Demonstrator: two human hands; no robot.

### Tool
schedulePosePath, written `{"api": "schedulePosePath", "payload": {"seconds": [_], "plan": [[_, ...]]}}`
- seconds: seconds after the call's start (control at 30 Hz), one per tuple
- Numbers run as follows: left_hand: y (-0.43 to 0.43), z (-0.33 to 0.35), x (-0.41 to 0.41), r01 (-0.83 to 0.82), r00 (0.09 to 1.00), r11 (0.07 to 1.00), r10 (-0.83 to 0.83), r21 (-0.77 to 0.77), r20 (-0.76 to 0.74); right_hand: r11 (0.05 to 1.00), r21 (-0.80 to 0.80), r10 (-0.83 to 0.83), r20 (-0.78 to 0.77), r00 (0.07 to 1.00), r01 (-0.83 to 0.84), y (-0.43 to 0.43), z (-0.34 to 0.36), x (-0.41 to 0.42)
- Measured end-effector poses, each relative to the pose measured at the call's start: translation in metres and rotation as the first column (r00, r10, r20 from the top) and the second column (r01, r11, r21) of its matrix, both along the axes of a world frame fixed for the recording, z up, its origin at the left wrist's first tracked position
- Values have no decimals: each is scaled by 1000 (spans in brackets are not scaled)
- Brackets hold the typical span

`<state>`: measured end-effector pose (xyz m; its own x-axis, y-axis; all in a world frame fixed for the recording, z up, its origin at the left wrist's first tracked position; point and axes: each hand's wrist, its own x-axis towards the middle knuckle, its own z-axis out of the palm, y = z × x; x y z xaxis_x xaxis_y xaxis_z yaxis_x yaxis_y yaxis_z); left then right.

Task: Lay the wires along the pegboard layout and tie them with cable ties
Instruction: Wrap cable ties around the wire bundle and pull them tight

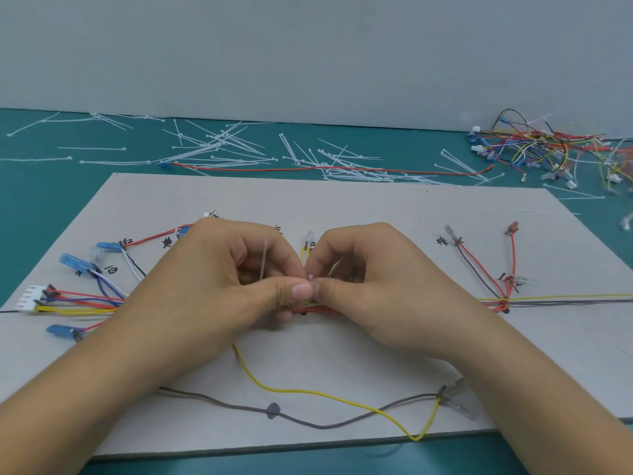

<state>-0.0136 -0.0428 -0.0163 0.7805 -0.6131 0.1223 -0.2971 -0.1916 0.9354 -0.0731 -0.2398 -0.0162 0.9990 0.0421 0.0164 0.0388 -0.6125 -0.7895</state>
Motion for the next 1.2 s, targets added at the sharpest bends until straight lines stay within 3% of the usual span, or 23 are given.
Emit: {"api": "schedulePosePath", "payload": {"seconds": [0.17,0.47,0.67,0.87,1.2], "plan": [[5,3,0,52,999,997,-51,61,-11,1000,11,-7,-15,1000,8,-1,0,1],[4,5,-5,67,981,971,-106,231,161,998,59,-1,-23,1000,3,-3,1,1],[15,11,3,97,914,931,-223,351,339,998,58,1,-15,1000,0,-3,-1,3],[24,13,11,98,902,862,-288,497,322,999,38,-3,5,1000,3,-2,-5,4],[22,11,8,125,890,829,-337,546,308,999,-33,-14,60,998,16,2,-6,4]]}}
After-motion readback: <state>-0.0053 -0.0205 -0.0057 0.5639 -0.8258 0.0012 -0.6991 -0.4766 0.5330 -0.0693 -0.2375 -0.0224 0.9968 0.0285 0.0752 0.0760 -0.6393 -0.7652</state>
